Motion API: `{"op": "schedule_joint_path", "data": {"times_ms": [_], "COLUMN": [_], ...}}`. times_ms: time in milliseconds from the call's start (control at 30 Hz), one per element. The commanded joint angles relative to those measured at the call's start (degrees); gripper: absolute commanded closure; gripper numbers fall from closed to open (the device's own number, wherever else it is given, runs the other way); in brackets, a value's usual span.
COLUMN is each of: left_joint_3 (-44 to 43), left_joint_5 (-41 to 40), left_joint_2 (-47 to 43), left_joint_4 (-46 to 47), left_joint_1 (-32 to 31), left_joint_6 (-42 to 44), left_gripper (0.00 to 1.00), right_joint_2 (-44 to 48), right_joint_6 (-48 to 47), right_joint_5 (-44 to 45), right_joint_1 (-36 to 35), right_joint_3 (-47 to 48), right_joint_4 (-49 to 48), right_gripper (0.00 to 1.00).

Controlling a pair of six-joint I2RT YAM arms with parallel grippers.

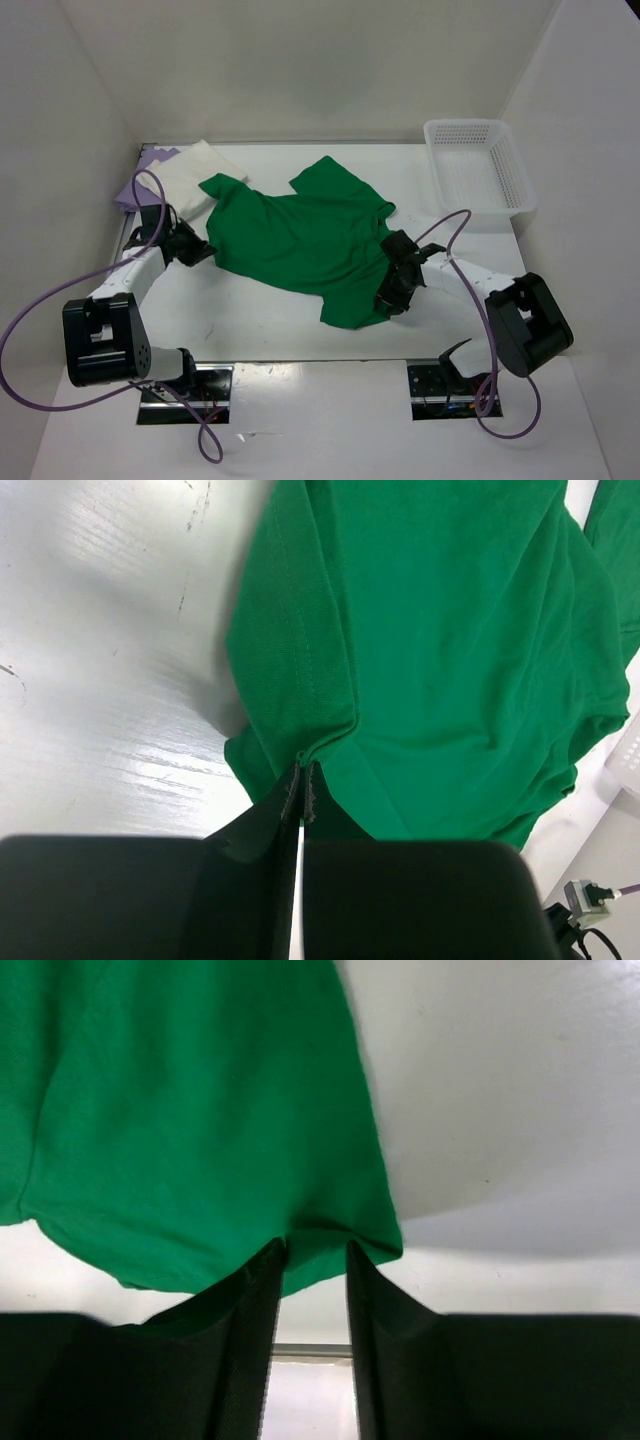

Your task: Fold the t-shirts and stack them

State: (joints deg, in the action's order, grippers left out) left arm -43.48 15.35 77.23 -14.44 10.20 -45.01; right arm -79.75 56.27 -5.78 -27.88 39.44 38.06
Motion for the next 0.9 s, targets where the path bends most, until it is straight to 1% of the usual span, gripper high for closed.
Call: {"op": "schedule_joint_path", "data": {"times_ms": [0, 33, 133, 167, 200, 233, 267, 333, 400, 533, 667, 733, 767, 833, 867], "left_joint_3": [1.03, 1.03, 1.03, 1.03, 1.03, 1.03, 1.03, 1.03, 1.03, 1.03, 1.03, -2.02, -3.52, -7.82, -12.98], "left_joint_5": [1.17, 1.17, 1.17, 1.17, 1.17, 1.17, 1.17, 1.17, 1.17, 1.17, 1.17, 2.31, 2.31, 4.67, 6.6], "left_joint_2": [-1.12, -1.12, -1.12, -1.12, -1.12, -1.12, -1.12, -1.12, -1.12, -1.12, -1.12, -1.12, -1.12, -0.42, -0.42], "left_joint_4": [1.52, 1.52, 2.04, 2.04, 2.04, 2.04, 2.04, 2.57, 2.57, 3.19, 3.71, 3.71, 2.93, 1.18, 1.17], "left_joint_1": [0.17, 0.17, 0.17, 0.17, 0.17, 0.17, 0.17, 0.17, 0.17, 0.17, 0.17, -0.87, -1.4, -2.54, -2.55], "left_joint_6": [1.16, 1.16, 1.16, 1.16, 1.16, 1.16, 1.16, 0.63, 0.63, 0.1, 0.1, 0.1, 0.1, -1.03, -1.91], "left_gripper": [0.99, 0.99, 0.99, 0.99, 0.99, 0.99, 0.99, 0.99, 0.99, 0.99, 0.99, 1.0, 1.0, 1.0, 1.0], "right_joint_2": [-0.5, -0.5, -1.03, -1.03, -1.03, -1.03, -1.03, -1.03, -1.03, -0.41, 3.27, 5.73, 5.74, 5.74, 5.74], "right_joint_6": [-1.6, -1.6, -2.22, -2.22, -2.74, -2.75, -2.75, -3.27, -3.27, -4.33, -4.85, -5.64, -7.39, -9.76, -12.47], "right_joint_5": [1.39, 1.39, 0.86, 0.86, 0.86, 0.86, 0.86, 0.86, 0.86, 0.86, 2.26, 3.58, 4.71, 6.39, 8.57], "right_joint_1": [-0.6, -0.6, -0.6, -0.6, -0.6, -0.6, -0.6, -0.6, -0.6, -0.6, -0.6, 0.1, 0.71, 2.3, 2.3], "right_joint_3": [3.36, 3.36, 3.89, 3.89, 3.37, 3.36, 3.36, 3.36, 4.15, 8.01, 12.84, 18.11, 23.0, 29.26, 36.86], "right_joint_4": [-2.03, -2.03, -0.89, -0.89, -0.89, -0.89, -0.89, -0.18, 0.43, 2.54, 4.91, 6.83, 7.81, 11.22, 12.63], "right_gripper": [0.65, 0.65, 0.75, 0.76, 0.81, 0.81, 0.87, 0.95, 0.99, 1.0, 1.0, 1.0, 1.0, 1.0, 1.0]}}
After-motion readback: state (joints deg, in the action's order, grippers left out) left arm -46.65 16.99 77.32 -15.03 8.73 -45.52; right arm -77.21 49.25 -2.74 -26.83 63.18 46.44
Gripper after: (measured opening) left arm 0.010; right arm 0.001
